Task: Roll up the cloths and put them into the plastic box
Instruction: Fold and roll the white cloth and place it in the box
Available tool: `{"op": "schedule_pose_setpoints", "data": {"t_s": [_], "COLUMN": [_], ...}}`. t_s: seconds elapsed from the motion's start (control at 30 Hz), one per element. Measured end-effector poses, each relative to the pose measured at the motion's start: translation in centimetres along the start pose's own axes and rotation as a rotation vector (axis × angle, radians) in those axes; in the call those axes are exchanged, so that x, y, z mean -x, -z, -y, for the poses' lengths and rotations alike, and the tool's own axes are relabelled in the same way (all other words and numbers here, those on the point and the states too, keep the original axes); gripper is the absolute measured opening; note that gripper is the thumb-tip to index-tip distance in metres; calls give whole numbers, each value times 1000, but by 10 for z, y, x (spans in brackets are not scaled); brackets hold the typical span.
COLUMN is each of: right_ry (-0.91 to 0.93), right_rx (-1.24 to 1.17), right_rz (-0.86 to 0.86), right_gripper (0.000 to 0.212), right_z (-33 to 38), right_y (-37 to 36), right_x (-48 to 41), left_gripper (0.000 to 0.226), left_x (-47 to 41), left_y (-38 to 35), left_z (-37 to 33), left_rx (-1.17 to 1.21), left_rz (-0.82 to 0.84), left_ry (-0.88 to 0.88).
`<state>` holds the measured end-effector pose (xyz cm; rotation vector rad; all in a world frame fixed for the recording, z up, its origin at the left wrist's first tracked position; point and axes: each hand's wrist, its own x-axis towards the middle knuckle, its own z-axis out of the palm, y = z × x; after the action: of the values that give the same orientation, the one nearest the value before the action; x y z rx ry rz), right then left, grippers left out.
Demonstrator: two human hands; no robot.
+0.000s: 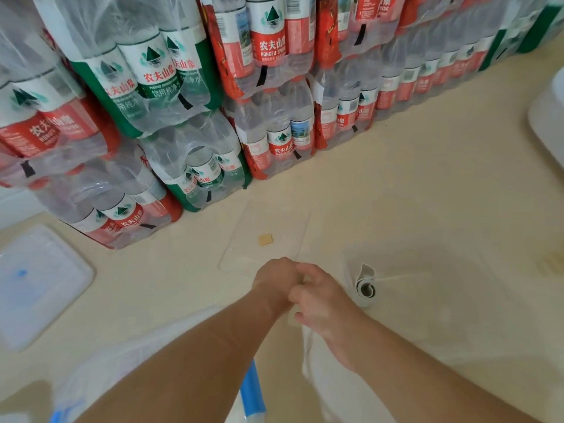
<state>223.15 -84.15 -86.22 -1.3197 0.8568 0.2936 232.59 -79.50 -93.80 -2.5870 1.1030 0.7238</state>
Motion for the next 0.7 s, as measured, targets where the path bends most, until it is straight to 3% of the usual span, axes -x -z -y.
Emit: {"op": "schedule_pose_setpoints", "data": {"t_s": [0.1, 0.23, 0.43, 0.57, 0.63, 0.7], "right_ry": [-25, 15, 122, 278, 372, 457], "right_rx": [15, -13, -239, -79, 124, 237], "right_rz": [-37, -19, -43, -168, -329, -455], "right_gripper": [35, 54, 48, 60, 73, 78], "right_z": [0, 2, 44, 75, 87, 100], "right_y": [6, 13, 57, 103, 136, 169], "right_x": [2, 10, 28, 40, 48, 67], "left_gripper": [21, 29, 43, 34, 27, 26], "left_x": [3, 6, 38, 99, 125, 135], "left_y": [-6, -8, 80, 148, 165, 170], "left_z": [-5, -8, 12, 14, 12, 13], "left_rx": [-2, 56, 470, 725, 927, 1182], "left_rz": [-17, -51, -556, -910, -941, -851], "left_ry": [47, 121, 255, 58, -66, -143]}}
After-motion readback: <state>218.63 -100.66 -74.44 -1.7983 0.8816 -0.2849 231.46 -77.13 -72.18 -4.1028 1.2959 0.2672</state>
